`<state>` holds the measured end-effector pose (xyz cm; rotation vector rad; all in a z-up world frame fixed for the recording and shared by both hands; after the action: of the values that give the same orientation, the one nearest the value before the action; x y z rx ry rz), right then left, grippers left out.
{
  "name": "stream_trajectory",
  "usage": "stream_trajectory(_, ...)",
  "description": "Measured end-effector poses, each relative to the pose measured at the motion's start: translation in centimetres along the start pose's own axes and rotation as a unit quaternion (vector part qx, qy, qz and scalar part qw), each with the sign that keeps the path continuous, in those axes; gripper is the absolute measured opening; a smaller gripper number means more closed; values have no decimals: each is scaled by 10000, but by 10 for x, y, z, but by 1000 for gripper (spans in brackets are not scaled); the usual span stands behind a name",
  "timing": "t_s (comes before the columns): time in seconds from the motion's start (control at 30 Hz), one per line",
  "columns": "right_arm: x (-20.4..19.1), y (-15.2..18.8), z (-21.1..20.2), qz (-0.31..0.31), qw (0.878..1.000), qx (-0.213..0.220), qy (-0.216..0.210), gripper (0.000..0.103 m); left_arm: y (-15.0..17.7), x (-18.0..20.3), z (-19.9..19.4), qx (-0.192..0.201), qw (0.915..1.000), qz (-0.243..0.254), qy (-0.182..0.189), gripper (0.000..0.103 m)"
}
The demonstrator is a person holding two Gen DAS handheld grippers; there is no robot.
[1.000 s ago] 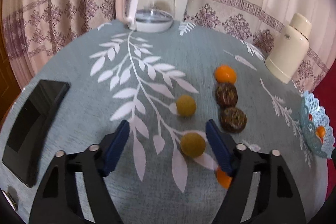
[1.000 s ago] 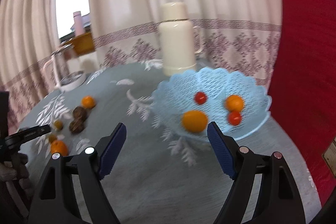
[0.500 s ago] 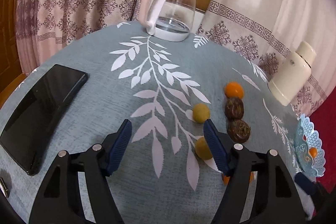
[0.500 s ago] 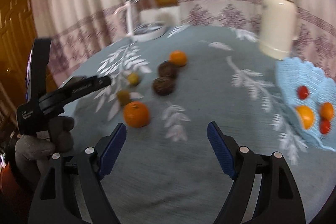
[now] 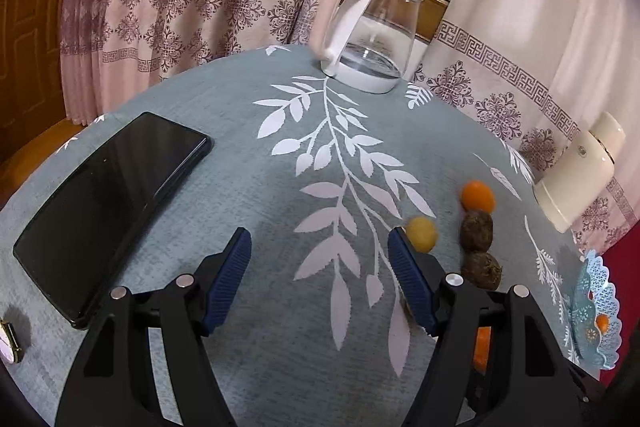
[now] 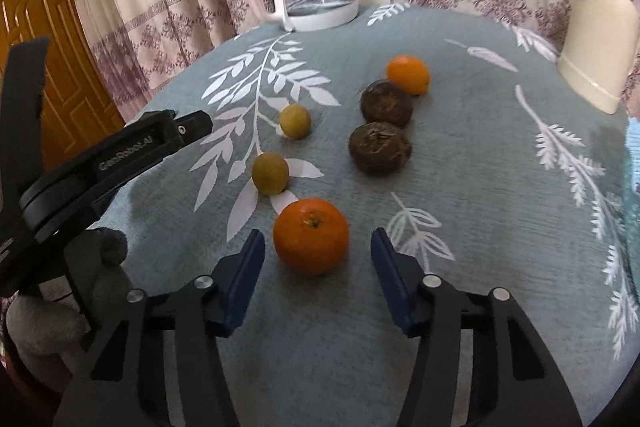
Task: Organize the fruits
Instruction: 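Grasp an orange with the right gripper while the left gripper grasps a yellow-green fruit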
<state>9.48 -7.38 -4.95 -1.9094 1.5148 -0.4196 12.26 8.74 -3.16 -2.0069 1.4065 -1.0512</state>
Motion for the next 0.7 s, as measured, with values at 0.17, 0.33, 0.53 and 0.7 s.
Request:
stream_trajectory(0.17,-3,-3,7,-22,10000,-72,-27,50,-1,3,-1,54,9999,115,-37,73)
stream_trajectory(0.33,-3,-4,10,-14,10000,-79,-45,40,0,2,0,14,10000,93,-31,73)
stream_trajectory(0.53,-3,-2,6,-57,10000,-19,-11,39,1,6,2,-10,9999,166,-4,73)
stream_trajectory(0.7,8,0,-6,44,9997,130,178,39,3,12,2,-42,9995,317,47,73)
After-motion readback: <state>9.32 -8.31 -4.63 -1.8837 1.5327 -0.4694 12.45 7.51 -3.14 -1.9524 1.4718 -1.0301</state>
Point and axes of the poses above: each gripper's, at about its wrist camera, not at the fingertips, and z roughly the way its jaws point, x to its right, y to its underside, the point moved 9 cm from there along z, roughly the way its jaws point, and after that the axes turned 2 degrees about y, right-handed, at the moved point
